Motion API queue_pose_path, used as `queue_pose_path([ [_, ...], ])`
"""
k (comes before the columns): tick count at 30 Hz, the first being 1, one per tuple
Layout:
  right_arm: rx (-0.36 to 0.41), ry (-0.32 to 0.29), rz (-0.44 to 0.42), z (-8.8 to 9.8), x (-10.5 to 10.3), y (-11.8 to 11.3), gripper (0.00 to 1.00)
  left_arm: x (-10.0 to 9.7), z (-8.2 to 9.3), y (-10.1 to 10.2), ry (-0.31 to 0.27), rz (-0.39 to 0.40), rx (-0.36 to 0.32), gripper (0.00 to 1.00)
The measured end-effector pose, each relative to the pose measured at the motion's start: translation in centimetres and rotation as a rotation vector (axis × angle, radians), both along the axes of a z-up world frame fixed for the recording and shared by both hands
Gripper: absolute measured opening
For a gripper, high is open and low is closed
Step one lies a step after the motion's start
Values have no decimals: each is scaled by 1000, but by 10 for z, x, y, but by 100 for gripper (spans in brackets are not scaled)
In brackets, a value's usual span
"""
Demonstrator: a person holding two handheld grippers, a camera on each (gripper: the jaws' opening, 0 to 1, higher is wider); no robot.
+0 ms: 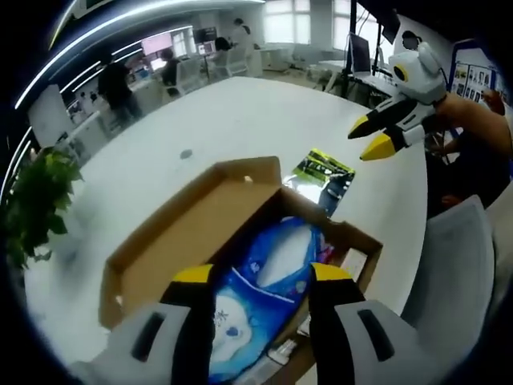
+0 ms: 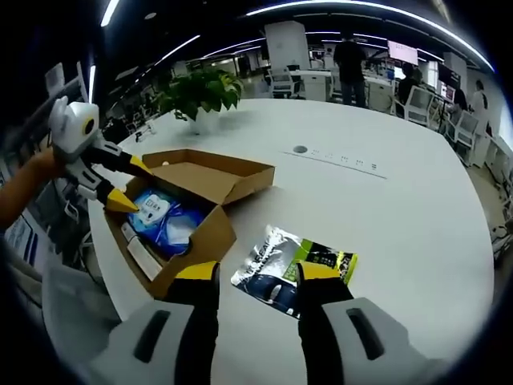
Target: Operate the shoe box by opening the lid, removing the specified soft item, and placing it in the target area until the item is outside and the box remains undamaged.
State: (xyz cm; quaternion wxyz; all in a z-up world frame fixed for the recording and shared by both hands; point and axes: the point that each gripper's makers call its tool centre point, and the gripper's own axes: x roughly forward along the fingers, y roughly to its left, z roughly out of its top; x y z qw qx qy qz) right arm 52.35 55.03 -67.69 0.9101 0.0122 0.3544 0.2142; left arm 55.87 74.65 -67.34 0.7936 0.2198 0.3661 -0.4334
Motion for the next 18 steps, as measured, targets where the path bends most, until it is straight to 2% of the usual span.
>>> queue_pose_path([
  [18,81,1,109,5,0,66,36,-12,-6,60,5,131,8,42],
])
